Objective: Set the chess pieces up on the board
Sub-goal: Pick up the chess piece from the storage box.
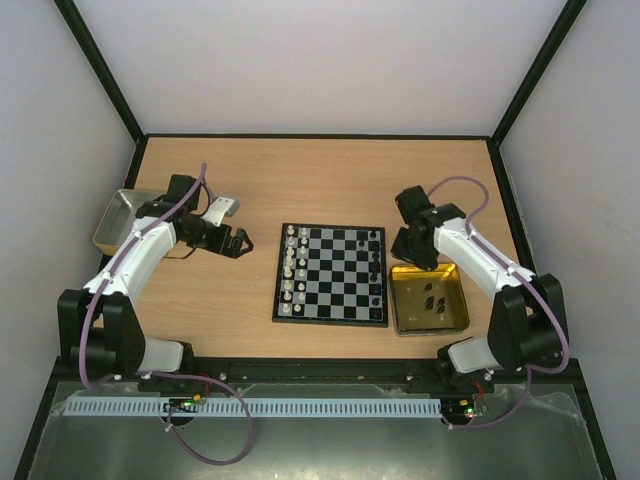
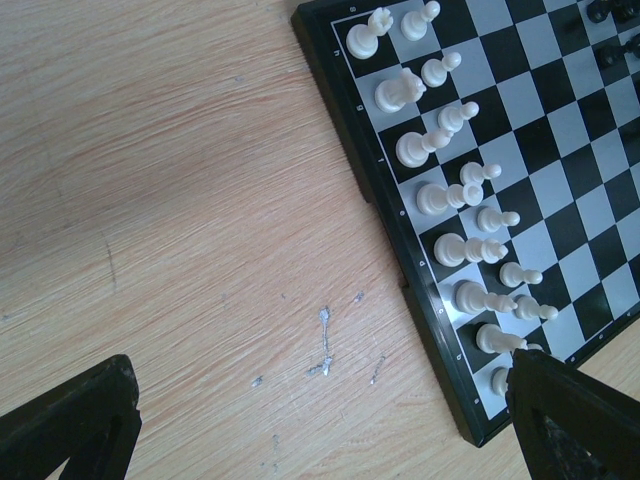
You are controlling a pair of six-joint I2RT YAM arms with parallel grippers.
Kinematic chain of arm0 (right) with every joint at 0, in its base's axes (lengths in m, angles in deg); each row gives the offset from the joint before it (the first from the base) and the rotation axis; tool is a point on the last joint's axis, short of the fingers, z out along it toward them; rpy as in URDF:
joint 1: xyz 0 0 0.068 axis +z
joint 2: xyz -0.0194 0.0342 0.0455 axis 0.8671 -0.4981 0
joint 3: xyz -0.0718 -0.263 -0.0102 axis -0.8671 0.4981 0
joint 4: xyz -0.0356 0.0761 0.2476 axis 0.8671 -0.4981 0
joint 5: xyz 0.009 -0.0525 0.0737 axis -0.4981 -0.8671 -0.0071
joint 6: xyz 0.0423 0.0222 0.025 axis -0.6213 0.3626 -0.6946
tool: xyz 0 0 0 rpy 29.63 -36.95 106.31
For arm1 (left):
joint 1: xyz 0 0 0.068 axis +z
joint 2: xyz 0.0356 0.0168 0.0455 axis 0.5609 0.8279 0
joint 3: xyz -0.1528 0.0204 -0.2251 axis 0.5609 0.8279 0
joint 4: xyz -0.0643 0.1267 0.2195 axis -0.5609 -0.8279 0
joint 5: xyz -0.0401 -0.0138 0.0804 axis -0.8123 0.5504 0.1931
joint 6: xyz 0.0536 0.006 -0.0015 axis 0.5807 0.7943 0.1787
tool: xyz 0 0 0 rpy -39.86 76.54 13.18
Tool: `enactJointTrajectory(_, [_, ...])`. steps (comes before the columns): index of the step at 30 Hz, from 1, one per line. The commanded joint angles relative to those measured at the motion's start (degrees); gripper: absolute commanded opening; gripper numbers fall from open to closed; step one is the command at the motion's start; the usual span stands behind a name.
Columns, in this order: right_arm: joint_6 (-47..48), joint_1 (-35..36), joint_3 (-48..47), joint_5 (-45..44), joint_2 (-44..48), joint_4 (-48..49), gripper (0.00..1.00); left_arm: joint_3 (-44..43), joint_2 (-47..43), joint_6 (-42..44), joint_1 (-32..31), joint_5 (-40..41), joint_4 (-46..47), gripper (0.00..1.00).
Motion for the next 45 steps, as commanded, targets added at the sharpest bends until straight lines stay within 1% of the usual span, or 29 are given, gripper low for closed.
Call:
enactJointTrajectory(1, [-3.6,-2.9,6.4,-5.2,4.2,-1.9,0.42,0.4,0.9,0.1,-0.3,0.1,-0.4,0.99])
enactJointTrajectory(5, [-4.3,-5.6,10.4,-4.8,6.6,-1.1,0.42,0.4,1.1,0.1,-0.3,0.2,-0.5,0.99])
enactJointTrajectory(11, [-2.5,-11.2,14.7,-2.7,7.1,2.0,0.41,0.3,0.6,0.1,-0.3,0.3,-0.5,0.99])
enactJointTrajectory(16, [-1.3,-15.3,16.3,2.4,5.5,4.8,0.39,0.4,0.1,-0.1,-0.3,0.5,-0.3,0.99])
enactJointTrajectory(25, [-0.7,-15.7,16.9,4.0,3.5,6.8,0.3,0.6,-0.3,-0.3,-0.3,0.7,-0.1,0.99])
enactJointTrajectory(37, [0.0,-15.8,17.7,3.5,4.8,5.7,0.29,0.8,0.4,-0.3,-0.3,0.5,0.2,0.99])
enactJointTrajectory(45, [-0.1,-15.9,19.6,3.4,5.3,6.3,0.16,0.9,0.4,-0.3,-0.3,0.5,0.4,0.99])
